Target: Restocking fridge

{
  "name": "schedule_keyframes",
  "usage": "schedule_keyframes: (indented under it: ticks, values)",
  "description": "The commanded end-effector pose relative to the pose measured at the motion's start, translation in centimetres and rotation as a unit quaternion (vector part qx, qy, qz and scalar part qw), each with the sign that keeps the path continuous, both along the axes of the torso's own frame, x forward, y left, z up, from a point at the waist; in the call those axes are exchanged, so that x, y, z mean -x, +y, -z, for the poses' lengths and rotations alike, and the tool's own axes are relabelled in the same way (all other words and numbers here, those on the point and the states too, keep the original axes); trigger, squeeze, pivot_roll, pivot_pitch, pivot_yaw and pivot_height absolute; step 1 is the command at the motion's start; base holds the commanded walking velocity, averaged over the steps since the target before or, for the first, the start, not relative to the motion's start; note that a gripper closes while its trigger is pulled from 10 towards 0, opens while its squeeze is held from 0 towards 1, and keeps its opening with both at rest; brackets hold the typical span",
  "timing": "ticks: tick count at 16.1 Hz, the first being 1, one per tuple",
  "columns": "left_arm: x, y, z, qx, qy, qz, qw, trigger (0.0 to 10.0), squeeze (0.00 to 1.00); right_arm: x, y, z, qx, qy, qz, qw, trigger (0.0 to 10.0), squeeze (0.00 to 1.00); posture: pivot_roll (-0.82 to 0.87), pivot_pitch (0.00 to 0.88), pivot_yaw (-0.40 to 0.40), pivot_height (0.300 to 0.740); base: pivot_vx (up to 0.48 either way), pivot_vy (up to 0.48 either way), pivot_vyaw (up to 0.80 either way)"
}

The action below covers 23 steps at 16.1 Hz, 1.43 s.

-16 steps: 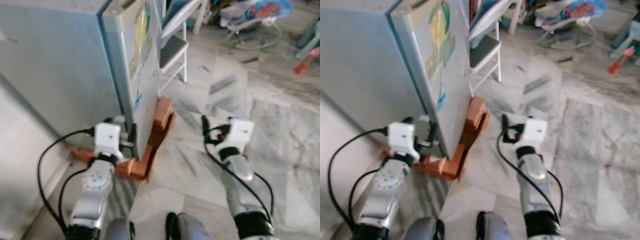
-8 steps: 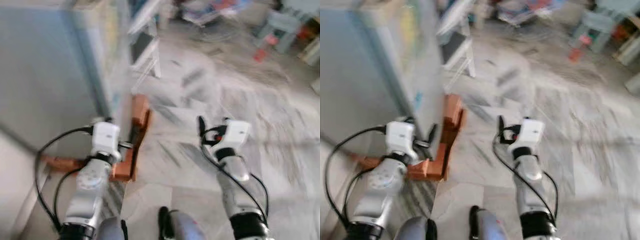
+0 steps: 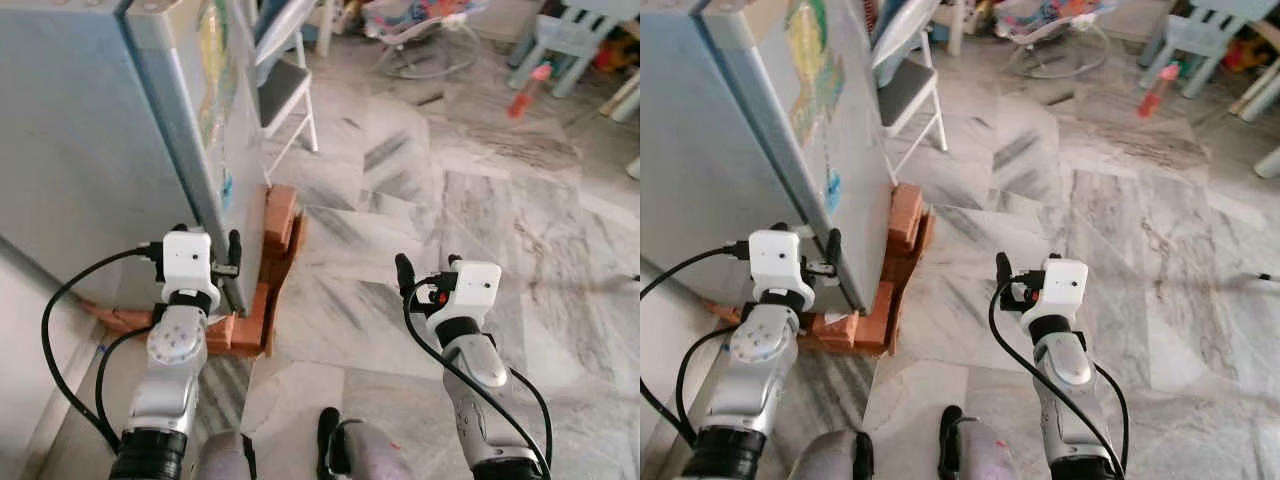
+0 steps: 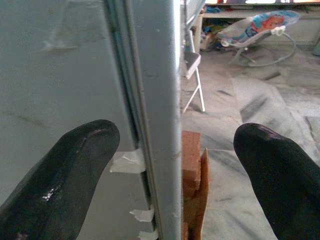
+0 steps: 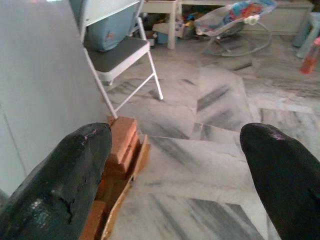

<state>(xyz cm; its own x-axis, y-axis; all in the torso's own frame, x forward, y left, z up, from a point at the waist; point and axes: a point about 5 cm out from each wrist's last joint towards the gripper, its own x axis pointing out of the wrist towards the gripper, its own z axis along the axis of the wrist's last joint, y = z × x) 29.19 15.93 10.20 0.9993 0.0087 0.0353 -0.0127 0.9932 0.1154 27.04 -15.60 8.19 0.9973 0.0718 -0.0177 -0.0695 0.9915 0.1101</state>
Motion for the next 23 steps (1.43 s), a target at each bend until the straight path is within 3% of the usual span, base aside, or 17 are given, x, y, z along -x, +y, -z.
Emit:
schedule_keyframes:
  ticks: [1,5,8,10,17,23]
  values:
    - [-0.1,-0.3,0.1,0.0,0.0,0.005,1.0,10.0,0.0,0.2,-0.5,-0.3,0.005,0.0,0.003,1.0,10.0,0.0,0.1,0.196,-0.08,0.74,0.0,0.0,0.0]
    - [-1.5,-2.3,-0.2,0.001,-0.01,0.03,0.999,10.0,0.0,0.3,0.0,-0.3,0.002,0.016,-0.014,1.0,10.0,0.0,0.1,0.199,-0.084,0.74,0.0,0.0,0.0]
    - [-2.2,-2.6,-0.6,0.0,-0.014,0.024,1.0,10.0,0.0,0.5,0.2,-0.3,-0.001,0.019,-0.019,1.0,10.0,0.0,0.09,0.202,-0.087,0.74,0.0,0.0,0.0]
    - [-2.6,-1.7,-0.3,-0.02,-0.009,-0.006,1.0,10.0,0.0,0.7,0.0,-0.3,-0.003,0.023,-0.018,1.0,10.0,0.0,0.08,0.205,-0.085,0.74,0.0,0.0,0.0]
    - [-2.4,-1.1,0.4,-0.02,-0.002,-0.013,1.0,10.0,0.0,1.1,0.1,-0.1,-0.016,0.038,-0.028,0.999,10.0,0.0,0.08,0.211,-0.084,0.74,0.0,0.0,0.0]
    - [-4.0,-0.8,0.4,-0.032,0.011,-0.009,0.999,10.0,0.0,1.4,0.6,-0.4,-0.035,0.038,-0.041,0.998,10.0,0.0,0.06,0.209,-0.08,0.74,0.0,0.0,0.0]
